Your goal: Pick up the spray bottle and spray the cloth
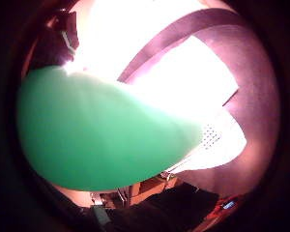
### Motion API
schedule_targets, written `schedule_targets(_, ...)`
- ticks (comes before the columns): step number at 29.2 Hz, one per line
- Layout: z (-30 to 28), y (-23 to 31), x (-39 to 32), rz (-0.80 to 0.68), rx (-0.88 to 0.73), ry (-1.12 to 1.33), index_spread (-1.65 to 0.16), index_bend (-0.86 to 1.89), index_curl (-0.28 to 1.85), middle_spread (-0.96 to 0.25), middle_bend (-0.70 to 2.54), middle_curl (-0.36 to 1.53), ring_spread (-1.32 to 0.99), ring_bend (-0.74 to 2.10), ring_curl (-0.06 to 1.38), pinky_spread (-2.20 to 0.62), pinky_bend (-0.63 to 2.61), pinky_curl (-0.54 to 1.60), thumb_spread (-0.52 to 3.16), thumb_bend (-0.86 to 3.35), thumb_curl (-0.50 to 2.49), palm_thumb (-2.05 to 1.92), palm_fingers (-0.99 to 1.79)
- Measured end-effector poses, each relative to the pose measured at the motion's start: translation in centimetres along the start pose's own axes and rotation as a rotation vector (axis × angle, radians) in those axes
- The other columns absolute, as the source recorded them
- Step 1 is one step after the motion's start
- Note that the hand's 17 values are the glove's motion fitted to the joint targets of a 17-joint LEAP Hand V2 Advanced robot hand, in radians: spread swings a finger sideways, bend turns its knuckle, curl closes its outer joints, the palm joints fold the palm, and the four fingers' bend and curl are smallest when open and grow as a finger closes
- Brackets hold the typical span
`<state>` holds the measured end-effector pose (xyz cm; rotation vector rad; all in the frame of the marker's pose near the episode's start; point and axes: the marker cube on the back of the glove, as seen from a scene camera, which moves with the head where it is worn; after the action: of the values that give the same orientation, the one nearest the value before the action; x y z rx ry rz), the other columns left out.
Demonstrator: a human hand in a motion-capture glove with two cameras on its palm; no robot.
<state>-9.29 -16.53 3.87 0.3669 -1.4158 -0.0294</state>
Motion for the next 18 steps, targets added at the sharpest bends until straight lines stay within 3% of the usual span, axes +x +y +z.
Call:
schedule_targets(7, 1.4, -2.0, 2.7, 0.309, -0.124, 0.211, -0.11, 0.12, 0.39, 0.03, 0.22, 0.51, -0.03, 0.37, 0.45, 0.05, 0.29, 0.39, 0.6, -0.03, 0.67, 1.12, 1.0)
schedule_targets(14, 3.0, -2.8, 7.1, 0.708, -0.39, 0.61, -0.1, 0.12, 0.38, 0.03, 0.22, 0.52, -0.01, 0.39, 0.47, 0.05, 0.35, 0.42, 0.58, -0.03, 0.67, 1.12, 1.04)
schedule_targets(18, 2.9, -1.9, 8.8, 0.951, -0.62, 0.769, -0.1, 0.11, 0.38, 0.03, 0.22, 0.52, -0.01, 0.41, 0.48, 0.04, 0.38, 0.44, 0.58, -0.03, 0.67, 1.1, 1.04)
